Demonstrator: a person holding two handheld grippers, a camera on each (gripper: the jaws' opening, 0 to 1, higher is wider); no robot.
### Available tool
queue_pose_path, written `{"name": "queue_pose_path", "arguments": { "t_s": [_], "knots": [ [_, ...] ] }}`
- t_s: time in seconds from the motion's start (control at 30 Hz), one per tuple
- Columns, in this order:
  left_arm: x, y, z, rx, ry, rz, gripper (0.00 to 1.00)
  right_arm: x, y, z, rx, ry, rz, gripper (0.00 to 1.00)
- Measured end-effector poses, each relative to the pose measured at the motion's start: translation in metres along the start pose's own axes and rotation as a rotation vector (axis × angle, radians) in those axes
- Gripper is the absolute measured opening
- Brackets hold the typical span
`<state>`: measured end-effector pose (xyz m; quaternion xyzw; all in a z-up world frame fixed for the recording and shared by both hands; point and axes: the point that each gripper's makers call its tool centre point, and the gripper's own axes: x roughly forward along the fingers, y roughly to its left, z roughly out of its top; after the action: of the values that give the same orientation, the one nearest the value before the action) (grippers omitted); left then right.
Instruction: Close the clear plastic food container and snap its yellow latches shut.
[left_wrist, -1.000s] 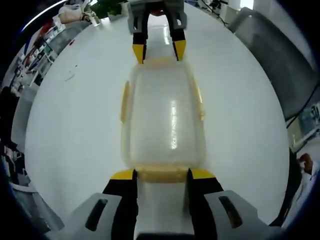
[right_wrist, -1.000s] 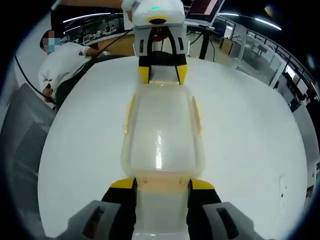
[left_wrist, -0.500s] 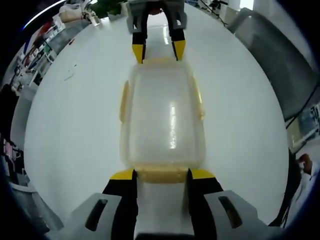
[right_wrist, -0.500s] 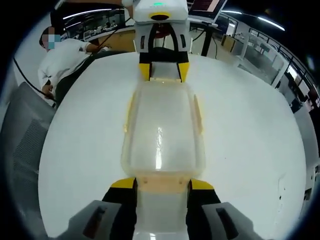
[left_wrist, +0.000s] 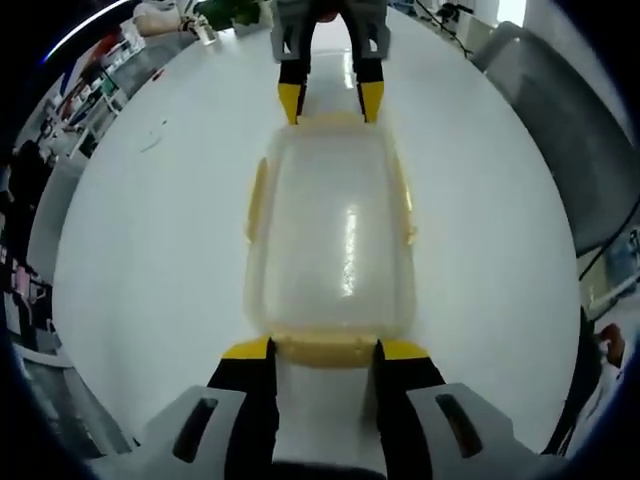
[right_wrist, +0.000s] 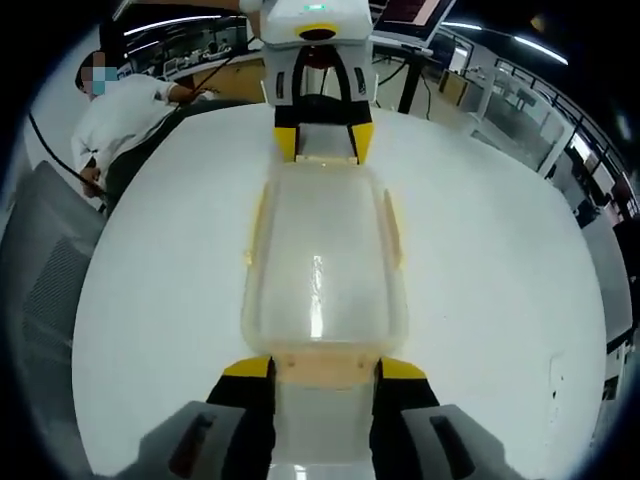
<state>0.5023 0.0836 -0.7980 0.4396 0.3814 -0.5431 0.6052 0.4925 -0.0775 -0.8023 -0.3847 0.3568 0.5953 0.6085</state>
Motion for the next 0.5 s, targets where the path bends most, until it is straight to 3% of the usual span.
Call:
{"name": "queue_pose_path", "arguments": {
  "t_s": [0.07, 0.5],
  "knots": [
    [-0.001, -0.003, 0.000, 0.010, 0.035, 0.002, 0.36, -0.003, 0.003, 0.003, 0.008, -0.012, 0.012, 0.34],
    [-0.017, -0.004, 0.008, 0.000, 0.046, 0.027, 0.36, -0.024, 0.005, 0.008, -0.014, -0.039, -0.002, 0.34]
  ]
}}
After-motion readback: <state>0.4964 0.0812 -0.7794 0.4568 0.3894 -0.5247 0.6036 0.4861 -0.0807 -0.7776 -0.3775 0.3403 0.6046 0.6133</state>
